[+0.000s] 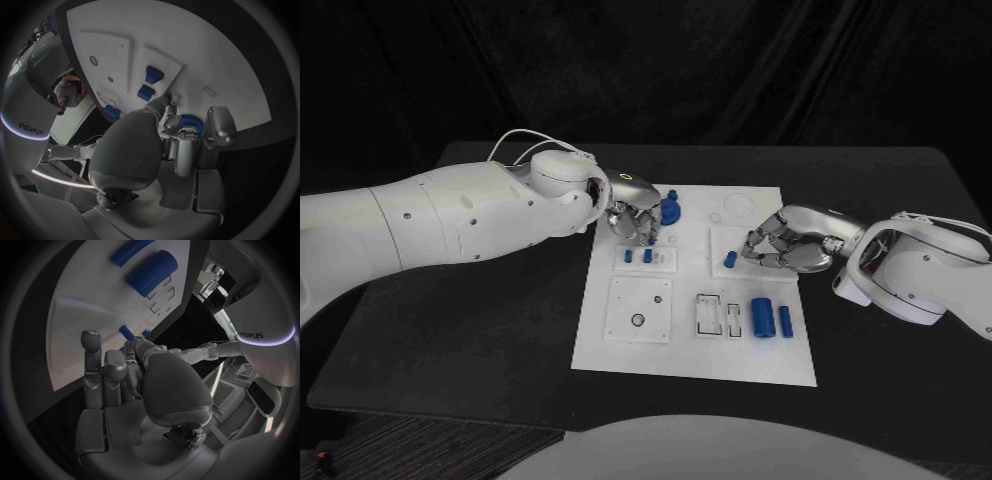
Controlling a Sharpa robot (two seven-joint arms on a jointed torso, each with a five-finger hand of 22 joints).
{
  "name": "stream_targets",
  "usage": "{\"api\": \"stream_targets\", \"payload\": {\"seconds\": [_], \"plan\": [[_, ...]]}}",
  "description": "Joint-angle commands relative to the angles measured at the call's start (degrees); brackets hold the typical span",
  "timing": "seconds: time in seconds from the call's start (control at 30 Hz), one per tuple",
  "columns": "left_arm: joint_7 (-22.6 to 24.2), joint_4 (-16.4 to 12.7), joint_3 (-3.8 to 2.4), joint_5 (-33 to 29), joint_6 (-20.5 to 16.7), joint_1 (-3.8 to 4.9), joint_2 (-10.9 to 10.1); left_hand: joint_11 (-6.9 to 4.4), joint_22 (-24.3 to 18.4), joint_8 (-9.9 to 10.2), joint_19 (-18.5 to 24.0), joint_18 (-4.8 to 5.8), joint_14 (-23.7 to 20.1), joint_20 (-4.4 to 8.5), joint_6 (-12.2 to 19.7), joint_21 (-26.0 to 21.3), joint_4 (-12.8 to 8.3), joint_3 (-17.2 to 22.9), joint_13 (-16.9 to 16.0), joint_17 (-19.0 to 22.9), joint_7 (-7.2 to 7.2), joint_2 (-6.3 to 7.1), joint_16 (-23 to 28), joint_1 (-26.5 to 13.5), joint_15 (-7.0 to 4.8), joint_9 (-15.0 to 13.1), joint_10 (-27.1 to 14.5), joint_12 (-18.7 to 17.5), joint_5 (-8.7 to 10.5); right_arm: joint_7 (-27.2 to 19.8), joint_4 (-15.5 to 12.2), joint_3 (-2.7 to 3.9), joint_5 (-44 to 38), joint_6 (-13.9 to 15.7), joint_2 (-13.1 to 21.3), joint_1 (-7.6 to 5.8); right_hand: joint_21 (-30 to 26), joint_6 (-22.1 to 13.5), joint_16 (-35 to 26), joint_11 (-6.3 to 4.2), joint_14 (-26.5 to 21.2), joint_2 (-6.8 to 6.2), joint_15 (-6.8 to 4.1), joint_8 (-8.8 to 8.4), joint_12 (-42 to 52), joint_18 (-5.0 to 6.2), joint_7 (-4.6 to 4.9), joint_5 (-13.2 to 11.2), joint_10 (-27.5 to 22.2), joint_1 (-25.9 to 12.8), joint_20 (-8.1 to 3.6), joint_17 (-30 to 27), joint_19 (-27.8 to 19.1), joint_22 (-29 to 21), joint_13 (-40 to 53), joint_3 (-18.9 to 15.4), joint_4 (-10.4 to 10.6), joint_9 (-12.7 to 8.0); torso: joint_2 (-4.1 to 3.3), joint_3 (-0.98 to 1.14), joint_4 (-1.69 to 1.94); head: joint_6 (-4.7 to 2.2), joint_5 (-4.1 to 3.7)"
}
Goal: Assemble the parts on the task board
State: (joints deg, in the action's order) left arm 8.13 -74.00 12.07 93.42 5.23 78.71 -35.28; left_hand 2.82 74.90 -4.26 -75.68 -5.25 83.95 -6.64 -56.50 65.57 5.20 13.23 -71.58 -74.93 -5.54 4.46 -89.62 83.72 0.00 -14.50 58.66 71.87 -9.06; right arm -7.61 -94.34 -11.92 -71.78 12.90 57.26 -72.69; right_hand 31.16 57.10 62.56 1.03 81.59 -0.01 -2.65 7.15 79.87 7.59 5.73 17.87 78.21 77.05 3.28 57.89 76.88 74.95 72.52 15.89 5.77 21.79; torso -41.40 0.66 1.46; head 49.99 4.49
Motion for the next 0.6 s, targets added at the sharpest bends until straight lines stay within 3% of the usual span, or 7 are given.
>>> {"api": "stream_targets", "payload": {"seconds": [0.03,0.6], "plan": [[0.2,0.0,0.04,0.1,1.6,-0.32,0.3,0.02,8.4,0.2,0.4,0.20,4.8,0.15,0.0,0.1,0.1,0.4,0.1,-13.6,-0.45,-0.37,0.1,0.1,0.36,0.1,-0.3,-0.4,-0.38,0.5,-0.1,0.02,0.1,-0.1,0.0,0.14,-0.4,-0.1,-0.4,0.11,0.1,0.39,-0.05,0.12,-0.2,1.11,-0.02,-0.1,-0.3,-0.2,0.22,0.0,0.3,3.3,0.0,0.0,0.2,0.1,-0.01,0.05,0.04,0.01,-0.01],[-0.3,0.0,0.04,0.1,1.7,-0.69,0.6,-0.02,8.5,-0.2,0.6,0.23,4.8,0.11,-1.0,1.0,-0.6,2.2,0.4,-13.8,-0.44,-0.45,0.0,-0.2,0.32,-0.1,0.7,-1.0,-4.73,0.5,0.0,0.02,0.1,-0.4,-0.1,0.15,-0.4,-0.1,-0.4,0.09,0.0,0.27,-0.05,0.13,-0.2,1.11,-0.03,0.2,-0.4,0.2,0.23,-0.1,0.3,3.3,-0.1,0.1,-0.1,0.1,0.04,0.04,0.01,0.01,-0.04]]}}
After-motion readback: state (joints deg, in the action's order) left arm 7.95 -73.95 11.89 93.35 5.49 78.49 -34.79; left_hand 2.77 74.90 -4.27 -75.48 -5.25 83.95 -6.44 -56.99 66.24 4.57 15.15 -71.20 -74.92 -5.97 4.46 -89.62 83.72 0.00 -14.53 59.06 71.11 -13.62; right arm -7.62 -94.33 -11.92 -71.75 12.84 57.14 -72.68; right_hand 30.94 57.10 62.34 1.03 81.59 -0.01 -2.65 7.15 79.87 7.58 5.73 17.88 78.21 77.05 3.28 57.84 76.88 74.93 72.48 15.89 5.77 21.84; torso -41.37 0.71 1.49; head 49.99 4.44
